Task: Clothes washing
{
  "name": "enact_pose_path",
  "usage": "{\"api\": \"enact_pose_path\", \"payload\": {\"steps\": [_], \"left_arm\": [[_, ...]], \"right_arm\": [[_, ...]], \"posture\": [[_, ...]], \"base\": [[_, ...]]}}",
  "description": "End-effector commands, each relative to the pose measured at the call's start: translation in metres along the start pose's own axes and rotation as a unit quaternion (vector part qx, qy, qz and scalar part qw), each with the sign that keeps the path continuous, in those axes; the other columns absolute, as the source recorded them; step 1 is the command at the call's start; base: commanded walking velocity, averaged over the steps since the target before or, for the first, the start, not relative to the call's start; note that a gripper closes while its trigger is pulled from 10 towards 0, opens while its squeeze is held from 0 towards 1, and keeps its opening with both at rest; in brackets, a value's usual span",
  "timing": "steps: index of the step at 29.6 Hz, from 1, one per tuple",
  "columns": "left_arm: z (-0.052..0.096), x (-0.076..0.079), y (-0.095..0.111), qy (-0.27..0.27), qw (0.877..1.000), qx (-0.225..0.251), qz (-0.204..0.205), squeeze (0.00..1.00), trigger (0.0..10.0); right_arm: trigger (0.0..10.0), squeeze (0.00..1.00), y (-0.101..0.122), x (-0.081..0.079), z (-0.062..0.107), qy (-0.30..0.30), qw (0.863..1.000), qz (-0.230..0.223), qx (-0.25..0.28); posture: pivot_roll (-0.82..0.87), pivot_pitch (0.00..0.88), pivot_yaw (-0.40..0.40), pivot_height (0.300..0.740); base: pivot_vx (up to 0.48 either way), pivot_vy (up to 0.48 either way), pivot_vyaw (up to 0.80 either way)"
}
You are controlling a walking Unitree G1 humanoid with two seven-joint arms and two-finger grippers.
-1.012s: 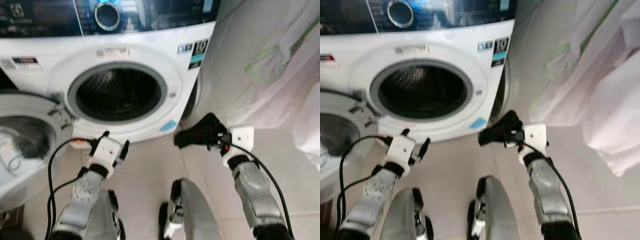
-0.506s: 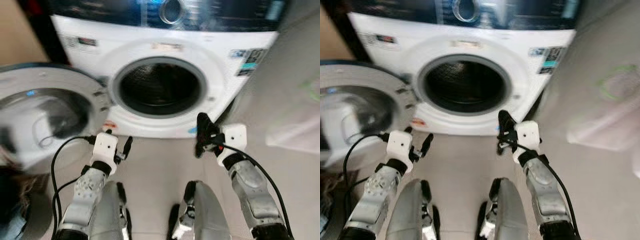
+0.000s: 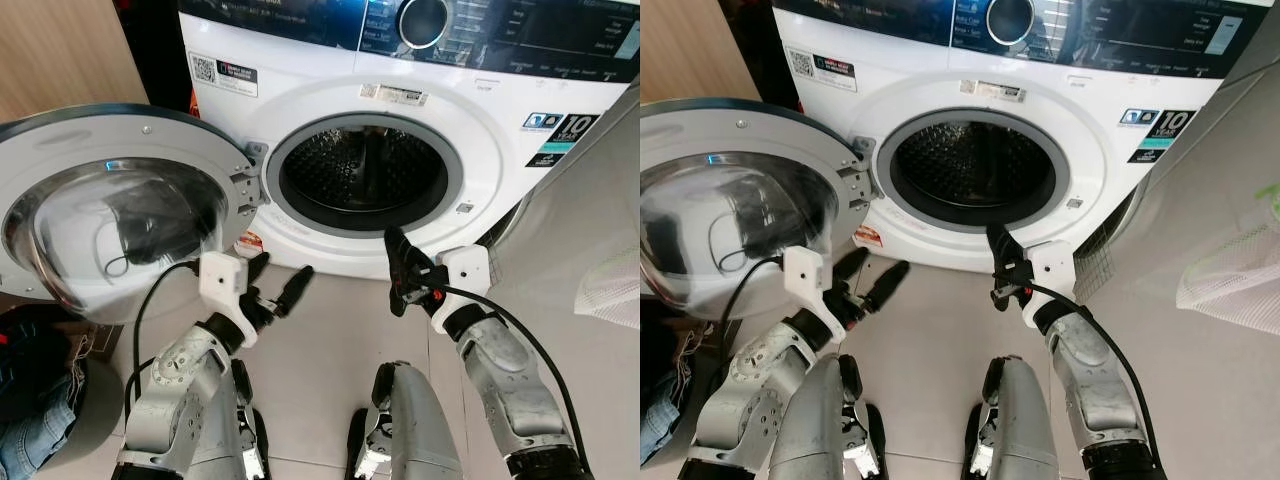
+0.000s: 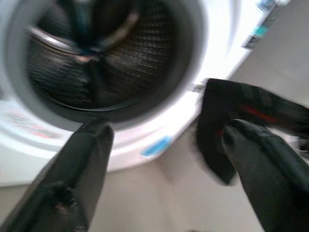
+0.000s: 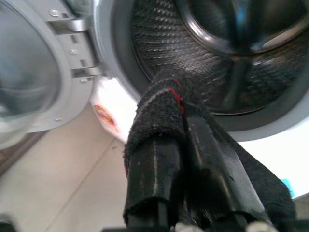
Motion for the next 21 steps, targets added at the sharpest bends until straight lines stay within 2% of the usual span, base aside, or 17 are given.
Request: {"api": "enact_pose_path", "payload": {"steps": [1, 3, 8, 14, 15, 16, 21], "left_arm": [[0.003, 0.01, -0.002, -0.033, 0.999, -0.007, 0.019, 1.0, 10.0], [0.01, 0.015, -0.005, -0.07, 0.997, -0.021, 0.035, 1.0, 10.0], [0.016, 0.017, -0.002, -0.086, 0.995, -0.025, 0.046, 1.0, 10.0], [0.022, 0.015, -0.001, -0.102, 0.993, -0.042, 0.032, 1.0, 10.0], [0.025, 0.017, -0.003, -0.121, 0.991, -0.054, 0.027, 1.0, 10.0], [0.026, 0.019, -0.004, -0.129, 0.989, -0.062, 0.021, 0.0, 10.0], [0.027, 0.021, -0.003, -0.144, 0.987, -0.067, 0.026, 0.0, 10.0]], "right_arm": [[10.0, 0.0, -0.002, 0.0, 0.006, 0.016, 1.0, -0.014, -0.012], [10.0, 0.0, -0.001, 0.002, 0.01, 0.041, 0.999, -0.009, -0.029], [10.0, 0.0, -0.002, 0.003, 0.017, 0.071, 0.996, -0.01, -0.047], [10.0, 0.0, 0.003, -0.001, 0.024, 0.115, 0.99, -0.055, -0.055], [10.0, 0.0, 0.006, -0.003, 0.026, 0.127, 0.988, -0.068, -0.055], [10.0, 0.0, 0.006, -0.005, 0.026, 0.135, 0.987, -0.068, -0.057], [10.0, 0.0, 0.005, -0.017, 0.032, 0.182, 0.977, -0.081, -0.071]], "posture": [[0.12, 0.286, -0.104, 0.577], [0.12, 0.286, -0.105, 0.577], [0.12, 0.286, -0.105, 0.577], [0.12, 0.287, -0.103, 0.577], [0.12, 0.284, -0.099, 0.577], [0.12, 0.284, -0.099, 0.577], [0.12, 0.28, -0.099, 0.577]], "base": [[0.0, 0.0, 0.0], [0.0, 0.0, 0.0], [0.0, 0.0, 0.0], [0.0, 0.0, 0.0], [0.0, 0.0, 0.0], [0.0, 0.0, 0.0], [0.0, 0.0, 0.0]]}}
Point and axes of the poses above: a point about 5 cm out from each wrist's last joint towards the gripper, its own z axis pointing back from the gripper into the wrist, its own y axis along the axis of the wrist's last joint, x = y × z, the point moved 1 cm from there along -z, pointing out of the wrist towards the gripper, and after that the axes turned 11 degrees about -z, right-handed, at the moved point
